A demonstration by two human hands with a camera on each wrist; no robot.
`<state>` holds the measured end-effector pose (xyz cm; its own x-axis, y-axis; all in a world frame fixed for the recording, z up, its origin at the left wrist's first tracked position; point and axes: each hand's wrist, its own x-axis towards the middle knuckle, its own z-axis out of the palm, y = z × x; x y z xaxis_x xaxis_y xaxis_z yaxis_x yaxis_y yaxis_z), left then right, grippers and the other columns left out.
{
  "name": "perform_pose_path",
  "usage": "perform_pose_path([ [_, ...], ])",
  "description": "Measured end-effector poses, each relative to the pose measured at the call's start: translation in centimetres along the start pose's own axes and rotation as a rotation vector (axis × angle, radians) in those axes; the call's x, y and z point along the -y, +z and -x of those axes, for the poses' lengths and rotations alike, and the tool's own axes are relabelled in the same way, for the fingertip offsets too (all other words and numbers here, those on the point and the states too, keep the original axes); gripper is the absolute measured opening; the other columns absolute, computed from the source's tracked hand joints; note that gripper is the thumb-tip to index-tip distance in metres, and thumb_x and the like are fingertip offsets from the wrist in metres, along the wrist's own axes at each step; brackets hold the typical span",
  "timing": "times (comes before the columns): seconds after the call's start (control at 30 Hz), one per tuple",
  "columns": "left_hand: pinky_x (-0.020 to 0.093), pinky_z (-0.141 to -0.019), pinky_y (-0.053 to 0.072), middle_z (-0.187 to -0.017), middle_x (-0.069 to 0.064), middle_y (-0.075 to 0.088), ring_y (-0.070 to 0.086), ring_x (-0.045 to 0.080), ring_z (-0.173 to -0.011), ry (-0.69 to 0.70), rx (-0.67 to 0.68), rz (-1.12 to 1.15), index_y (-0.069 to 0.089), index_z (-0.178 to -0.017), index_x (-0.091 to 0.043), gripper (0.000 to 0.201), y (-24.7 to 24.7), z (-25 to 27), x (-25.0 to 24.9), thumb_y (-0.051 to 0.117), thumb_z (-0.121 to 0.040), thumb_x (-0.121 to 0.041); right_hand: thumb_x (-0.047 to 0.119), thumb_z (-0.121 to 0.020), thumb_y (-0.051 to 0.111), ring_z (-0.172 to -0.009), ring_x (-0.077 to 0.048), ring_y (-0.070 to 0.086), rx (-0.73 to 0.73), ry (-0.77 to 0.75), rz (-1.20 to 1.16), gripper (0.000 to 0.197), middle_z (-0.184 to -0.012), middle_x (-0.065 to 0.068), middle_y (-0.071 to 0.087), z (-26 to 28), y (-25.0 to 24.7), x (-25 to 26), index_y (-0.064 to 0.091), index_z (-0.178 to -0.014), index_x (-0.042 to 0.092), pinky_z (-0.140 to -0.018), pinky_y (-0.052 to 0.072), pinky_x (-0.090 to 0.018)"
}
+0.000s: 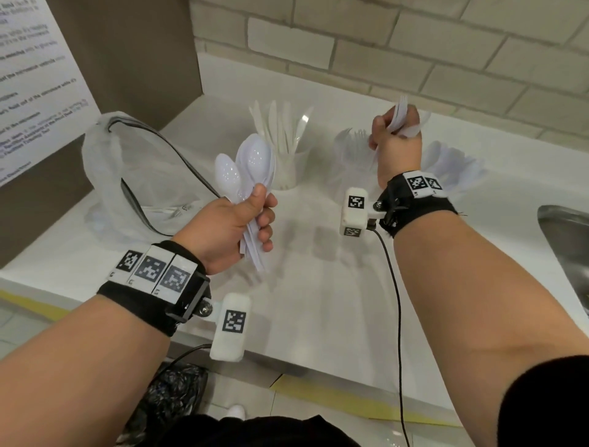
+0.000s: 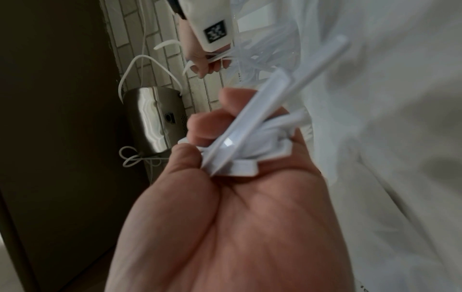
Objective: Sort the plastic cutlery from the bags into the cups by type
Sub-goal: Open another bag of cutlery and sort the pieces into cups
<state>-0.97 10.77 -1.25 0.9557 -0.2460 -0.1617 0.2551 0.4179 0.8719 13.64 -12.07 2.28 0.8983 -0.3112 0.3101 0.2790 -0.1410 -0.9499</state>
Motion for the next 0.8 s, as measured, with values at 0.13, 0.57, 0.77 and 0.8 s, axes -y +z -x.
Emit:
perform_pose_path([
  [0.13, 0.030, -0.055, 0.045, -0.062, -0.001, 0.045, 0.044, 0.015, -0.052, 0.001, 0.011, -0.005, 0.057, -0.089, -0.011, 0.029, 0.1, -0.2, 0.2, 0.053, -0.089, -0.041, 0.005, -0.082, 0.056, -0.057, -0.020, 0.050, -0.003, 0.029, 0.049, 0.023, -0.068, -0.002, 0.052, -0.4, 0.0, -0.4, 0.044, -0.073, 0.023, -0.061, 0.045, -0.033],
  [0.57, 0.030, -0.056, 0.046, -0.063, -0.001, 0.045, 0.045, 0.015, -0.053, -0.015, 0.024, -0.036, 0.056, -0.091, -0.011, 0.029, 0.7, -0.5, 0.3, 0.050, -0.093, -0.039, 0.024, -0.062, 0.082, -0.081, -0.025, 0.069, -0.101, 0.098, 0.056, 0.055, -0.099, -0.011, 0.065, -2.2, -2.1, 1.7, 0.045, -0.102, 0.028, -0.069, 0.060, -0.037],
  [0.77, 0.030, -0.056, 0.045, -0.062, -0.001, 0.045, 0.044, 0.015, -0.053, -0.022, 0.026, -0.048, 0.056, -0.090, -0.011, 0.030, 1.1, -0.7, 0.5, 0.053, -0.089, -0.041, 0.000, -0.089, 0.049, -0.049, -0.018, 0.063, 0.060, 0.158, 0.265, 0.024, -0.068, -0.006, 0.062, -2.6, -1.8, 0.7, 0.054, -0.072, 0.015, -0.047, 0.049, -0.026],
  [0.8, 0.030, -0.056, 0.045, -0.062, -0.001, 0.045, 0.044, 0.015, -0.053, -0.023, 0.028, -0.049, 0.056, -0.090, -0.011, 0.030, 1.2, -0.8, 0.6, 0.053, -0.088, -0.041, 0.003, -0.089, 0.052, -0.052, -0.020, 0.064, 0.091, 0.157, 0.335, 0.025, -0.068, -0.006, 0.064, -2.3, -1.8, 0.4, 0.056, -0.068, 0.016, -0.051, 0.052, -0.029],
])
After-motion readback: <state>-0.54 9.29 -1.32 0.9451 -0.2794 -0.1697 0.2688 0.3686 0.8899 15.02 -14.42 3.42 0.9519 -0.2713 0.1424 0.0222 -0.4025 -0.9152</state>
